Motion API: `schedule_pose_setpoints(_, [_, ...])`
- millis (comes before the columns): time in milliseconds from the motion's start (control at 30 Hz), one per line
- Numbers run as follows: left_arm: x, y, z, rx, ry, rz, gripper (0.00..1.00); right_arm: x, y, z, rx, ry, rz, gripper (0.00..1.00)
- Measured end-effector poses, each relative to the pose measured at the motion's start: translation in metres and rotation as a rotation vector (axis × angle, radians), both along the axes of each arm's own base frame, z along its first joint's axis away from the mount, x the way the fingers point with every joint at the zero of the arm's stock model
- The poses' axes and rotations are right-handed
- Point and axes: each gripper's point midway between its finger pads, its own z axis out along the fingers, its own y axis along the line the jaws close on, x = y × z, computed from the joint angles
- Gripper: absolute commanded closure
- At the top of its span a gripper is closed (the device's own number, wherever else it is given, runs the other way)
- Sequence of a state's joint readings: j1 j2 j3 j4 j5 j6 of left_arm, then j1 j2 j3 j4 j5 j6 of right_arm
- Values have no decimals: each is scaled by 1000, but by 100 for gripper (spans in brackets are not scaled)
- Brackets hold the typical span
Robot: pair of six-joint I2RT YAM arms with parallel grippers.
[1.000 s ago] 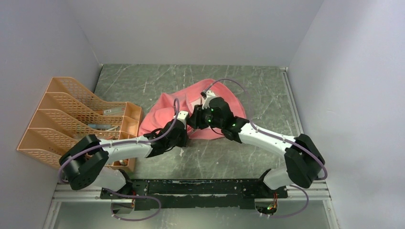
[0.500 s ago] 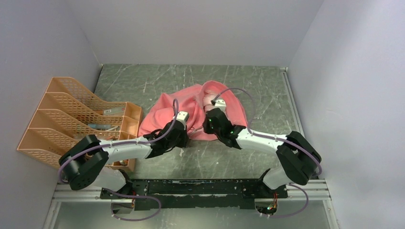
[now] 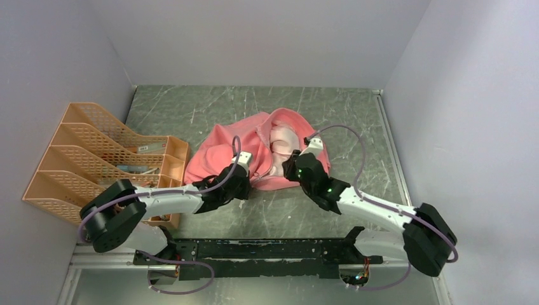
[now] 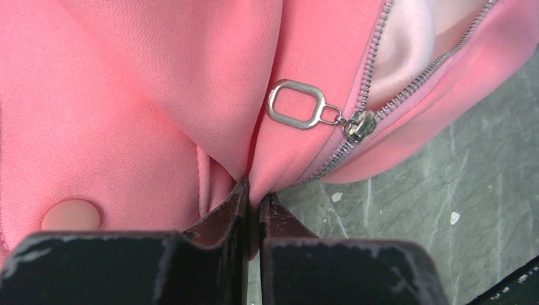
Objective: Zip up the jacket
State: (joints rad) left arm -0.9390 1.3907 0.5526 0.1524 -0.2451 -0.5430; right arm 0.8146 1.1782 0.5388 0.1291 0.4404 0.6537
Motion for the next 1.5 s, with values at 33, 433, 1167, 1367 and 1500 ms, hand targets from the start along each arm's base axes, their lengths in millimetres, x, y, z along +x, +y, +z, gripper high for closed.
schedule_pose_setpoints(33, [-1,0,-2,7,1,-1,92,-1,3,10,24,-15,17,69])
schedule_pose_setpoints(433, [-3,-6,-13,47,-27,-9,92,-13,74,33,136,81,309,51])
schedule_pose_setpoints(1167, [-8,-11,-23,137,-116,-10,92,-26,94,-55,46,336,386,55])
schedule_pose_setpoints(1367, [-8,-11,-24,145,-123,-8,92,-25,94,-60,43,342,385,70])
schedule_pose_setpoints(1500, [-8,-11,-24,147,-126,-5,92,-26,92,-65,37,348,381,88])
